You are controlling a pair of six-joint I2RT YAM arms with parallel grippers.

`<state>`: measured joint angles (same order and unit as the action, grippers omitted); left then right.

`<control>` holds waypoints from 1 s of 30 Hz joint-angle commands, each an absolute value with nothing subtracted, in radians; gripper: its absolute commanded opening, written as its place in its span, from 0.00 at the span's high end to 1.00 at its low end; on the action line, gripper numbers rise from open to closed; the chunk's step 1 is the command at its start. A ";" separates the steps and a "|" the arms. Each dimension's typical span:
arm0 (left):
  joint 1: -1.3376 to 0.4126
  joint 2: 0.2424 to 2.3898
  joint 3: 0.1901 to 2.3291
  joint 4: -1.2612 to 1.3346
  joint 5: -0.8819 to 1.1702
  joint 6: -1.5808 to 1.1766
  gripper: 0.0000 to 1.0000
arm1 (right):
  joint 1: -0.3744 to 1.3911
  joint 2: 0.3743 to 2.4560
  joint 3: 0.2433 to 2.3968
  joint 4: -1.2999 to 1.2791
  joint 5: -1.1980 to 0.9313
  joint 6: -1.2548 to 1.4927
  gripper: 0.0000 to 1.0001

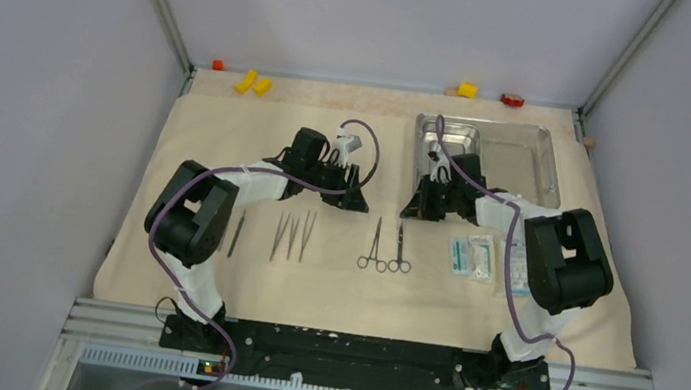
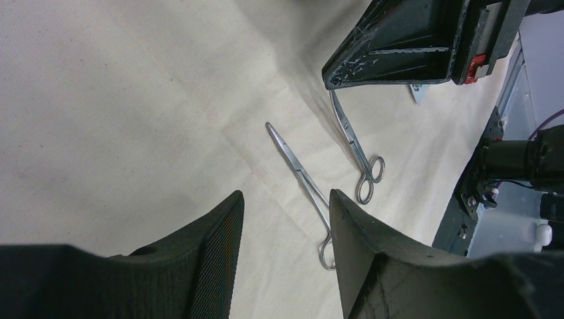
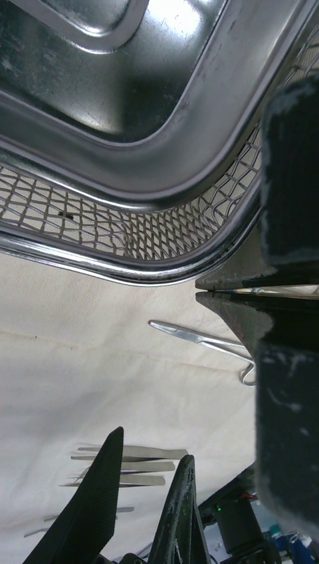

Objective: Open and lay out the surgical kit
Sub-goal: Adjust the medical item at the center of the board.

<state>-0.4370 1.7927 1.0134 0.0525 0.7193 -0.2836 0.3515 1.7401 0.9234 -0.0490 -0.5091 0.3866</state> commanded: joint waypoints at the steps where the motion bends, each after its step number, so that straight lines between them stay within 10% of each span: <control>1: -0.437 1.769 1.014 0.089 0.744 -0.281 0.44 | 0.357 1.704 0.922 -0.049 -0.480 0.355 1.00; 30: -0.437 1.776 1.020 0.089 0.745 -0.281 0.43 | 0.357 1.732 0.951 -0.087 -0.452 0.300 0.87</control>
<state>-0.4370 1.7927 1.0134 0.0525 0.7216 -0.2855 0.3515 1.7401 0.9237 -0.0772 -0.4931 0.3252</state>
